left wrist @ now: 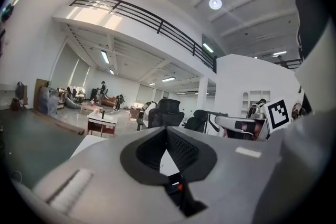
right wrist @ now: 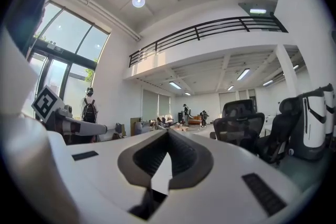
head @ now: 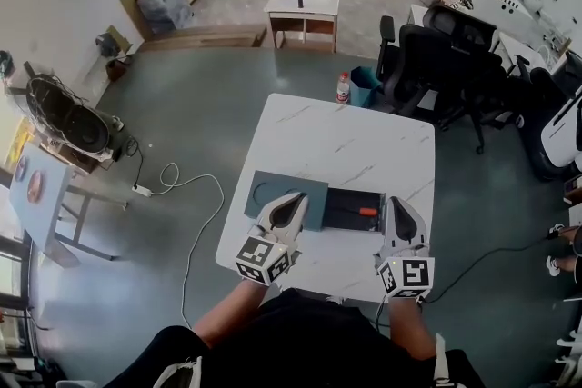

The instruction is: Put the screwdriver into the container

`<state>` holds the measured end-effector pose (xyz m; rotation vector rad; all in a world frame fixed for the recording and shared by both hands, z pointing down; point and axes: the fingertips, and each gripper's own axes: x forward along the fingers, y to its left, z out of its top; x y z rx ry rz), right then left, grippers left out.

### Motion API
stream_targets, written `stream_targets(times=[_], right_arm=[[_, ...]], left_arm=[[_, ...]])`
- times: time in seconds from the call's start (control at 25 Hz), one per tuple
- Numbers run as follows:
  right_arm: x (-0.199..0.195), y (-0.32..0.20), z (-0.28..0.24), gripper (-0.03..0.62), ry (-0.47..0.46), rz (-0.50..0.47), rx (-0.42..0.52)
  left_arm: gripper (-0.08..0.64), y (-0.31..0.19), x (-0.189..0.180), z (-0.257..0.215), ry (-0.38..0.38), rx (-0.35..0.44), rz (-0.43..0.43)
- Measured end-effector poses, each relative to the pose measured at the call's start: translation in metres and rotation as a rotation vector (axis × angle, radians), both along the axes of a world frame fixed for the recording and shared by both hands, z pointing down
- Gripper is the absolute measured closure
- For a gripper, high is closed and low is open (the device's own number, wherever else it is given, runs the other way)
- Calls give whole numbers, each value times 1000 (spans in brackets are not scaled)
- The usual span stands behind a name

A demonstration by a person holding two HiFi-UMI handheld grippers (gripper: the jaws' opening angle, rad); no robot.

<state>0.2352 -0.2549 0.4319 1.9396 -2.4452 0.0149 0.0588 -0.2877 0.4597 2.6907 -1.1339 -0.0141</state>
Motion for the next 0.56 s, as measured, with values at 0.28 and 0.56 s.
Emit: stream_targets(times=[0.28, 0.56], right_arm=[[-3, 6, 0, 586, 19, -6, 6], [-5, 5, -3, 586, 36, -2, 19]], left_arm=[[551, 2, -6, 4, -32, 12, -17], [551, 0, -4, 3, -91, 42, -18]])
